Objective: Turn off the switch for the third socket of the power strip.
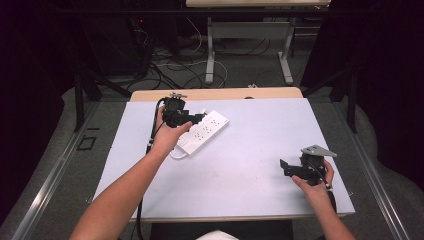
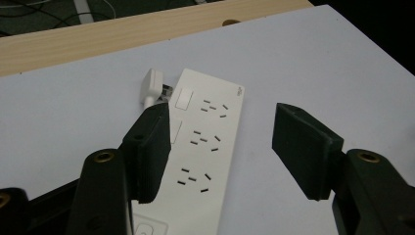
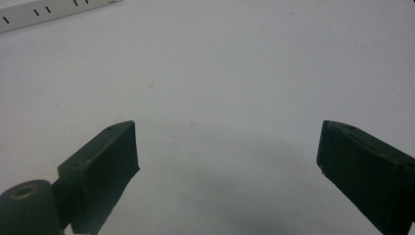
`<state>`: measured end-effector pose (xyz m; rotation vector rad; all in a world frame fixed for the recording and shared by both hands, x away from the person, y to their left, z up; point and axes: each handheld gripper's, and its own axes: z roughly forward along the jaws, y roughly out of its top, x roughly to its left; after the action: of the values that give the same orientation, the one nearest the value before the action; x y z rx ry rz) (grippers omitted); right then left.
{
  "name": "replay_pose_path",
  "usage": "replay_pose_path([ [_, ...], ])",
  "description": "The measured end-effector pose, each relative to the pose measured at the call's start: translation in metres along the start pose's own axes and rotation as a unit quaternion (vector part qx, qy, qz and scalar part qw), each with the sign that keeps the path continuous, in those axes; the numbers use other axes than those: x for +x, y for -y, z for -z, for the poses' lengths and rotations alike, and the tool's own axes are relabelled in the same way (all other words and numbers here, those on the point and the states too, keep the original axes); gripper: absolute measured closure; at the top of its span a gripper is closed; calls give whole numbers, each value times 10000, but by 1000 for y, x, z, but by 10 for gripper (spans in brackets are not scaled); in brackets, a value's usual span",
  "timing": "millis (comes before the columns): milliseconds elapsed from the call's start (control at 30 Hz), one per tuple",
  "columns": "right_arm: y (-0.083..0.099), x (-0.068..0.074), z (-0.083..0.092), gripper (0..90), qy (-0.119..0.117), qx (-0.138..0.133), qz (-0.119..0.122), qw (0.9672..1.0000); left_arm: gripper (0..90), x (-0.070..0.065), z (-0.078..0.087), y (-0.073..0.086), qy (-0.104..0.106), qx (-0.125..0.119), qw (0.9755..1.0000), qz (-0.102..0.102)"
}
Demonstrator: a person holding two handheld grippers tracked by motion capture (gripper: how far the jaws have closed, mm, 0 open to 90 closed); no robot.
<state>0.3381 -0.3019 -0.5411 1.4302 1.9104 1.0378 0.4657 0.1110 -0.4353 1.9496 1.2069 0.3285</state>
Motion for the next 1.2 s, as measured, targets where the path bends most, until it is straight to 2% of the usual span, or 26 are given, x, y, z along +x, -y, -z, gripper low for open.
replay_pose_path([
  [267,0,0,0,81,-25,17,-17,10000,433,-4,-12,-13,20,21,10000,-12],
  [333,0,0,-1,82,-18,23,-23,10000,440,-6,-16,-18,-13,90,10000,-28],
  [733,1,0,-2,86,-50,41,-43,10000,463,-5,-32,-33,-130,124,9998,-52],
  [1200,2,0,-2,87,-71,66,-38,9999,427,-5,-50,-51,-317,229,9991,-159],
])
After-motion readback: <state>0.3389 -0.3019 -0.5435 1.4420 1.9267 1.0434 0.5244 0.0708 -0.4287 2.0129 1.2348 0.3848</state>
